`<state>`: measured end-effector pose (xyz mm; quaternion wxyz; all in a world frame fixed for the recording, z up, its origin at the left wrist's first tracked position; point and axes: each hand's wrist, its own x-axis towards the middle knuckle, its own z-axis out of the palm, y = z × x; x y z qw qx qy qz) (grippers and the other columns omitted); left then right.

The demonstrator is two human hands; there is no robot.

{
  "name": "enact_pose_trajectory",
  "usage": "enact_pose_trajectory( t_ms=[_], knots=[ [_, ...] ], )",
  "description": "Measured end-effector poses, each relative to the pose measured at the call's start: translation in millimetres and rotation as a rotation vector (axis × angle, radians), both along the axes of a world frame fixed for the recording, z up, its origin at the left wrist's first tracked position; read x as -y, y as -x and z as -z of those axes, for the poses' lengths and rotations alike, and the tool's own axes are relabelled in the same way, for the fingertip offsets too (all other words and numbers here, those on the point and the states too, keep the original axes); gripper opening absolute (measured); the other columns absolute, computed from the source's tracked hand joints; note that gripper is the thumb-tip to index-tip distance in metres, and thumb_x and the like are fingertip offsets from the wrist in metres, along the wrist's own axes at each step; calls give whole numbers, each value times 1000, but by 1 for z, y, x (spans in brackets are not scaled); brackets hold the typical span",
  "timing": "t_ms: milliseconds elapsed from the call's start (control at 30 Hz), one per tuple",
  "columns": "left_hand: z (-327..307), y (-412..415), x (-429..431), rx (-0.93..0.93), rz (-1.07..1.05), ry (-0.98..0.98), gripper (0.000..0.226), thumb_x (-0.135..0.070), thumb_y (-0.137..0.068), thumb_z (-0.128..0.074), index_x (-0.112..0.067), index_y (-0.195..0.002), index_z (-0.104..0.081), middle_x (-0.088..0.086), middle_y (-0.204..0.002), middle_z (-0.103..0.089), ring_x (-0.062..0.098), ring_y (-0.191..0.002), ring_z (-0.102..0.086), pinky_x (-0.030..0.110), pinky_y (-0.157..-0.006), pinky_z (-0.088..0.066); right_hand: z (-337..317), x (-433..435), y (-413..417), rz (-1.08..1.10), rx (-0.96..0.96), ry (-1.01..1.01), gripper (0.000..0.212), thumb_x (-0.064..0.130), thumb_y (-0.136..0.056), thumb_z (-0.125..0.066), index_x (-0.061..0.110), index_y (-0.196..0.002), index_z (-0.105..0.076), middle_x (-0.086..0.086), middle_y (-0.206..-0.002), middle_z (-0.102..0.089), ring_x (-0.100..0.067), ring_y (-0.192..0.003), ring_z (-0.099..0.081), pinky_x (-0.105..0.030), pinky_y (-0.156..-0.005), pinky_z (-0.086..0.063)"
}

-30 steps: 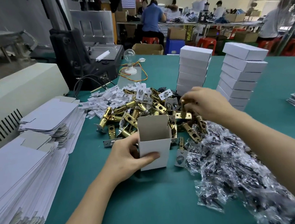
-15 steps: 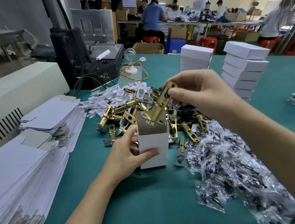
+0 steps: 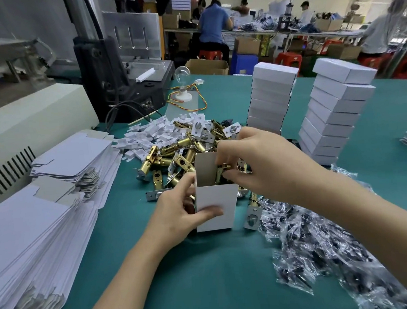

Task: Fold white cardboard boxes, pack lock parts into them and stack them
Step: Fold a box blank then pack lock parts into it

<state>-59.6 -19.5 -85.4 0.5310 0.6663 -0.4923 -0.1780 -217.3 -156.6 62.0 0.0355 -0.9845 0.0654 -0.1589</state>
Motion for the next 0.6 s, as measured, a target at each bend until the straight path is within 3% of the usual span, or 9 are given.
enact_pose_trajectory(
  t_ms=[133,200,433,600],
  knots=[
    [0,0,1,-4,7,10,63,-61,-73,-86,-49,-126,-55,-19,-106,-78,30,-78,-76,52,-70,-62,-1,-1,-2,-12,-147,193,7,21,-93,-61,24,-97,-66,11,-91,-67,-18,-96,-46,-34,-82,-43],
    [1,0,0,-8,12,7,62,-60,-74,-86,-49,-126,-55,-19,-105,-78,27,-78,-76,51,-69,-62,1,0,-4,-12,-179,250,12,23,-96,-56,27,-96,-67,13,-93,-65,-17,-98,-46,-31,-85,-42],
    [0,0,-1,14,39,21,66,-57,-74,-87,-50,-132,-56,-20,-108,-78,20,-78,-77,47,-71,-63,-13,8,-15,-53,42,-39,3,28,-89,-77,27,-89,-74,18,-83,-67,-13,-92,-54,-38,-80,-49],
    [4,0,-1,-11,69,46,66,-55,-75,-89,-45,-134,-61,-9,-108,-78,30,-82,-75,50,-73,-62,-27,24,-43,-13,182,-147,8,27,-91,-77,19,-90,-79,23,-73,-61,6,-72,-58,-6,-70,-40]
  ],
)
